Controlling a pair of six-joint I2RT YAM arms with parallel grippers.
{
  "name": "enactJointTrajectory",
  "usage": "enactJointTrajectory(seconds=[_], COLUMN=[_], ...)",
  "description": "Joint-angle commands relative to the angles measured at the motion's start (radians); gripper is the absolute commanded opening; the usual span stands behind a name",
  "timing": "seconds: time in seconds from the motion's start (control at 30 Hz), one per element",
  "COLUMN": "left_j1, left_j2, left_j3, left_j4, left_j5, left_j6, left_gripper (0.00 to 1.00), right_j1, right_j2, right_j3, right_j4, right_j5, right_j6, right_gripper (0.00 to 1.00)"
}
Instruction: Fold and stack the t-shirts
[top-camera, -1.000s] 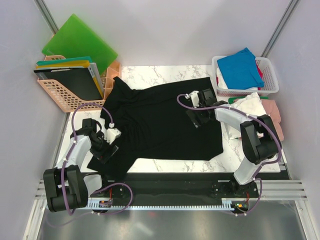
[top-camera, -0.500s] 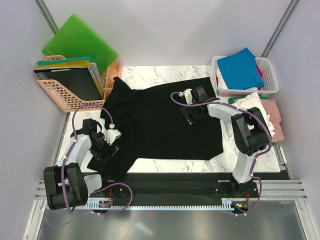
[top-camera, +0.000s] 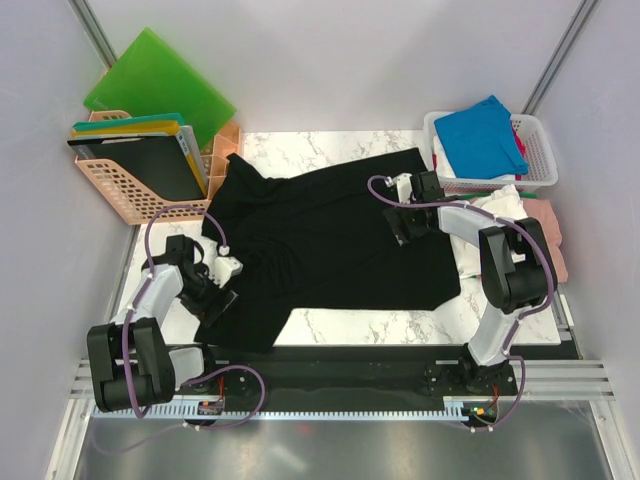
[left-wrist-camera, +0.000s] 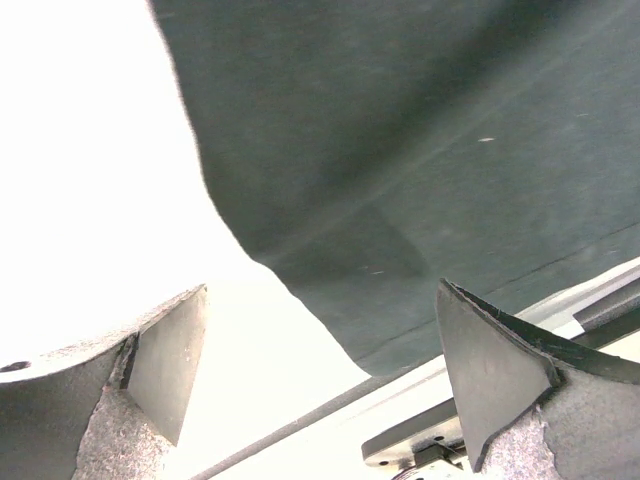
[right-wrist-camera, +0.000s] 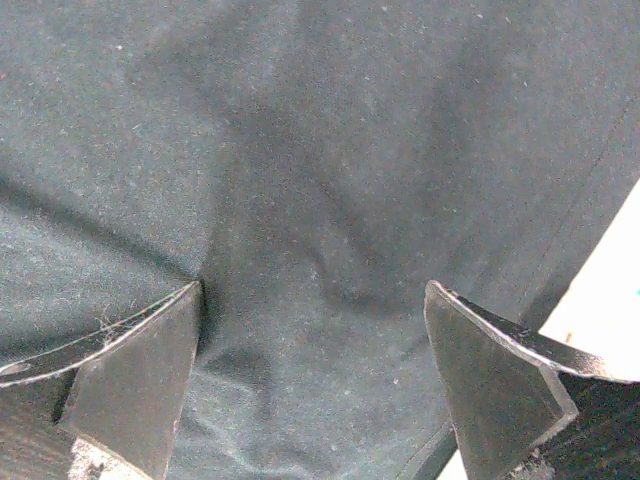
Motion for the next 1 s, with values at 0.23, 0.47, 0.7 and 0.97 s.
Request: enactJointTrajectory(seconds=[0.23, 0.47, 0.7, 0.97], left_j1=[0.005, 0.005, 0.005, 0.005], left_j2=[-0.006, -0.041, -0.205, -0.251], left_j3=[0.021, 0.021, 0.19, 0.34], left_j4=[-0.008, -0.007, -0.007, 0.021], left_j5=[0.028, 0.04, 0.056, 0.103], left_j6=[0.026, 0.031, 0.015, -0.069], left_gripper=[1.0, 1.0, 1.0, 1.0], right_j1=[-0.02, -0.022, -0.022, -0.02], right_j2=[-0.014, -0.092, -0.347, -0.546], right_j3=[-0.074, -0.088, -0.001, 0.064], right_j4=[-0.063, -0.086, -0.178, -0.32], right_j5=[0.054, -0.047, -0.133, -0.127], right_j6=[-0.064, -0.07, -0.043, -0.033], right_gripper=[0.98, 0.98, 0.98, 0.98])
